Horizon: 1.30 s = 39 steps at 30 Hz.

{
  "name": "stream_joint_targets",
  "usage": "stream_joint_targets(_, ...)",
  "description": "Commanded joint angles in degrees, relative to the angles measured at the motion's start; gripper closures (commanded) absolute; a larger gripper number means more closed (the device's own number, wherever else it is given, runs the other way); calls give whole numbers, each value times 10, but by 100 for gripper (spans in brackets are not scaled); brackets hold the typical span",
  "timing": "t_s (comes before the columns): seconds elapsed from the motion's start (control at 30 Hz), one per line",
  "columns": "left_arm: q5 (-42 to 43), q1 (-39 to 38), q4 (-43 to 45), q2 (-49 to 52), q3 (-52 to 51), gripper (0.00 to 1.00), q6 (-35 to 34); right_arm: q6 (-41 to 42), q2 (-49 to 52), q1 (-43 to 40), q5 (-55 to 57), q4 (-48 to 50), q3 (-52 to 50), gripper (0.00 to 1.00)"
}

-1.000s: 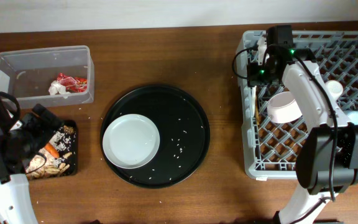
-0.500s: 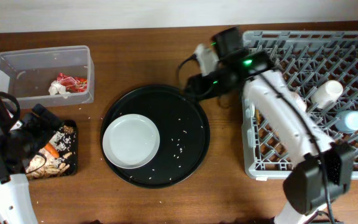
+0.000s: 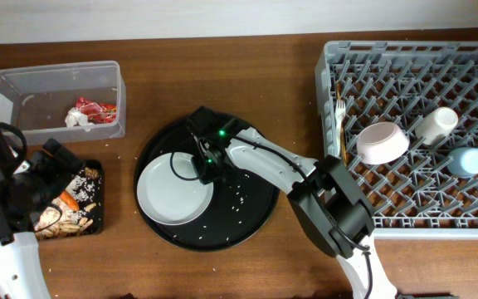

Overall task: Sort waste into correct bins and load items into the dishwasher rack
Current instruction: 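Reach the right gripper to the white plate and grasp its rim, then carry the white plate to the rack and stand it upright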

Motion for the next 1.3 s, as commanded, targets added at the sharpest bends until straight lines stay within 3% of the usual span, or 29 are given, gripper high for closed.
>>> stream_joint_targets(0.0,4,2,1,-1,-2,1,8,20,19,3,25,-7,3,89)
stream_joint_targets(0.03,4,2,1,-1,-2,1,7,21,19,3,29,-7,4,96)
stream_joint_targets(0.2,4,2,1,-1,-2,1,7,21,2,-6,48,-80,66,96)
stream_joint_targets(0.37,4,2,1,-1,-2,1,7,-12,-53,-89,52,-182,187,96)
stream_joint_targets(0.5,4,2,1,-1,-2,1,7,-87,-98,-253,138,-276,337,96)
stream_joint_targets(0.57,4,2,1,-1,-2,1,7,-87,-100,-344,205,-299,400,96)
stream_joint_targets(0.7,4,2,1,-1,-2,1,7,-133,-99,-472,219,-298,407,96)
stream_joint_targets(0.83,4,2,1,-1,-2,1,7,-147,-93,-537,296,-265,406,96)
stream_joint_targets(1.03,4,2,1,-1,-2,1,7,-148,-58,-554,450,-214,385,96)
stream_joint_targets(1.27,4,2,1,-1,-2,1,7,-148,-20,-528,454,-217,383,96)
